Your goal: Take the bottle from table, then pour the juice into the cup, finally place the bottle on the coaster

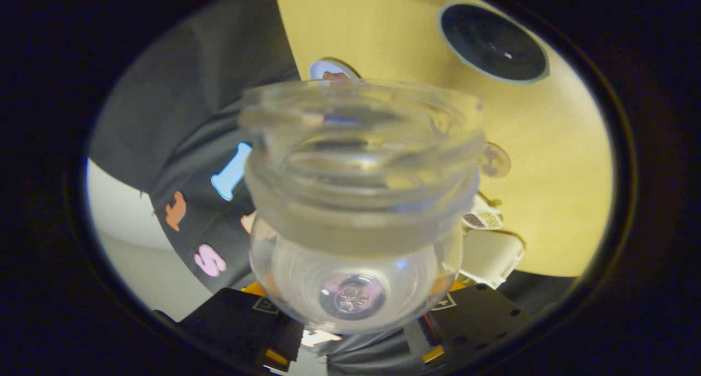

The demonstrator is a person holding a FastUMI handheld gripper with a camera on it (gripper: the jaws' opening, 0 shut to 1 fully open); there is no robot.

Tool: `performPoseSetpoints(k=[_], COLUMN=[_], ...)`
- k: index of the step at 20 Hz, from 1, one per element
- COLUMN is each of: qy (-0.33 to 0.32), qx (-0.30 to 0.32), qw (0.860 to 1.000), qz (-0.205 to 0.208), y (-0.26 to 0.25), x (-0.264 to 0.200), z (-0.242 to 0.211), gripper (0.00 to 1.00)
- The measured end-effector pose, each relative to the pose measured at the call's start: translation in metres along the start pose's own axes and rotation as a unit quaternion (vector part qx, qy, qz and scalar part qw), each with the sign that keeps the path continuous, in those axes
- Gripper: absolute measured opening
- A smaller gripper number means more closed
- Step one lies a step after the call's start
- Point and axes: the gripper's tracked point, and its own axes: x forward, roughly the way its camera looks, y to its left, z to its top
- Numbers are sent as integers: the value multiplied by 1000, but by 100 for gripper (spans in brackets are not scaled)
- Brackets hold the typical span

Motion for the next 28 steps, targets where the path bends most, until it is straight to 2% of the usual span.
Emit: performPoseSetpoints(k=[2,4,6,7,11,14,16,20,22,25,26,28], qy=[-14,-2,11,16,15,-2,-15,-44,-60,-80,-87,-98], qx=[-89,-181,-268,-315,-491,-592,-648,-730,-766,-814,-823,-834], qw=[995,980,955,936,837,751,698,610,562,504,489,469], qz=[-42,-85,-129,-158,-242,-293,-305,-304,-308,-279,-276,-272], y=[-23,-49,-78,-95,-148,-172,-178,-173,-166,-160,-160,-162], x=[-1,-3,-4,-6,-20,-18,-13,-5,3,24,31,43], z=[-10,-27,-41,-45,-45,-27,-19,-12,-5,1,7,15], gripper=[100,100,100,100,100,100,100,100,100,100,100,100])
